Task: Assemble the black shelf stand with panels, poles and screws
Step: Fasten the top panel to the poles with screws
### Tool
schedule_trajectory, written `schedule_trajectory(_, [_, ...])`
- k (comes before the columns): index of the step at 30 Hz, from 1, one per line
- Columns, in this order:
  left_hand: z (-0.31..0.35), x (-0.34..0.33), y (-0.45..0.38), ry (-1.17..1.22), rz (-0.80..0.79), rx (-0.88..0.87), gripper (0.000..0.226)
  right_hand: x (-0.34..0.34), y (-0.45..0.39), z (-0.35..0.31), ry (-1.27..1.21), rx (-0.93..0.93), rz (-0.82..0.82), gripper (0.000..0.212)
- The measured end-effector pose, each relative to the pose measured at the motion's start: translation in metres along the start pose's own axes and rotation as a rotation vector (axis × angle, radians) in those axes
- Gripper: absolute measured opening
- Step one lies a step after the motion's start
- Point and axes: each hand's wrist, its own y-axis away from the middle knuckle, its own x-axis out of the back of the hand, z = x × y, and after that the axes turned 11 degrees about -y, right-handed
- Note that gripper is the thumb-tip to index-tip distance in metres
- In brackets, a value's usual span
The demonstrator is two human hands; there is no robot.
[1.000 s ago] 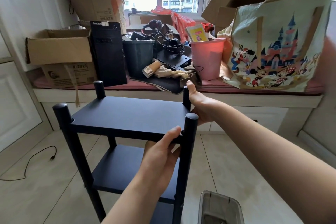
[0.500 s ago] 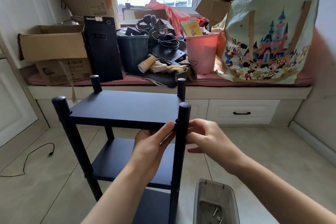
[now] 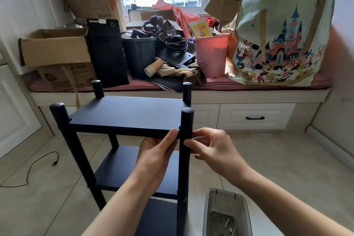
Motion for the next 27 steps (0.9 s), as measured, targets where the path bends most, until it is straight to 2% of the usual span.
schedule_trajectory(4, [0.000,-0.004,-0.003,0.004,0.018,-0.004,0.048,-0.007,-0.002,0.004,-0.013,0.029,0.043,0.003])
schedule_trajectory(9, [0.003,-0.003,-0.005,-0.002,0.024,0.005,0.054,-0.007,-0.005,0.002,-0.100,-0.031,0.022,0.011])
schedule_trajectory(27, [0.008,-0.002,0.011,-0.070,-0.005,0.043,0.044,-0.009,-0.002,-0.001,-0.122,-0.118,0.013,0.018])
